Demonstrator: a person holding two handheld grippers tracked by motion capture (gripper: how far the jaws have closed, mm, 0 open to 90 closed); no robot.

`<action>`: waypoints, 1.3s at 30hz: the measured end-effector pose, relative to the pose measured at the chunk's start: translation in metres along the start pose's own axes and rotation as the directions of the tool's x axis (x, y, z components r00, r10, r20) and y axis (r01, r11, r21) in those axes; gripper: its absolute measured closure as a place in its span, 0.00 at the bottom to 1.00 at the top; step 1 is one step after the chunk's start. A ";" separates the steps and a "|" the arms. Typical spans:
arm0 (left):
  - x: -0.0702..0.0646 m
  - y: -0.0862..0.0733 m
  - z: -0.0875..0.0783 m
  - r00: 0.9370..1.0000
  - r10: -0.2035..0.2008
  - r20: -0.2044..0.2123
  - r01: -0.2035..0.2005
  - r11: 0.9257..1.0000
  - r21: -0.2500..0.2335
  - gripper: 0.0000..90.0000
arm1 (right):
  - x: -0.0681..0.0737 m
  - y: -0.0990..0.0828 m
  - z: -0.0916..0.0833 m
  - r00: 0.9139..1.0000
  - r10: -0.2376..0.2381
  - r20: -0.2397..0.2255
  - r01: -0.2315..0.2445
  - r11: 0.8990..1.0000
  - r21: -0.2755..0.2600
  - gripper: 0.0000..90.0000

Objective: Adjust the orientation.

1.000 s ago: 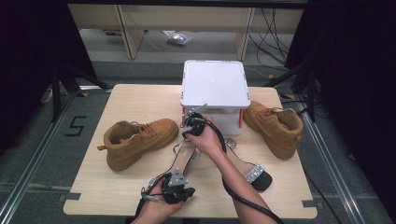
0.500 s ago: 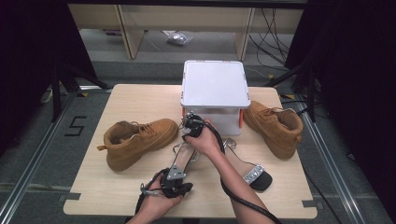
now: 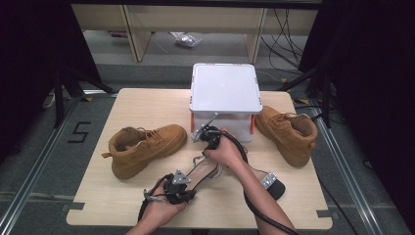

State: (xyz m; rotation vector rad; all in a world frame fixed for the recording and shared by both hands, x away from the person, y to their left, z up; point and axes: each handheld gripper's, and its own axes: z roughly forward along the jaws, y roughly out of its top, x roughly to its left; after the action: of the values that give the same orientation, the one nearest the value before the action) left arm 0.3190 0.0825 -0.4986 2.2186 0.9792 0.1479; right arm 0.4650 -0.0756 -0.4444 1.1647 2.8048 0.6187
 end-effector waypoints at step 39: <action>0.030 -0.003 -0.005 0.995 -0.095 -0.028 0.094 0.994 -0.060 1.00 | 0.059 -0.132 -0.024 0.982 0.060 -0.182 -0.064 0.998 -0.017 1.00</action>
State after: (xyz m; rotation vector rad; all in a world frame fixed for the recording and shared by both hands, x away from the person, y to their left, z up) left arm 0.3366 0.1078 -0.5019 2.1178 1.0806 0.1657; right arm 0.3298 -0.1274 -0.4649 1.2568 2.9092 0.7981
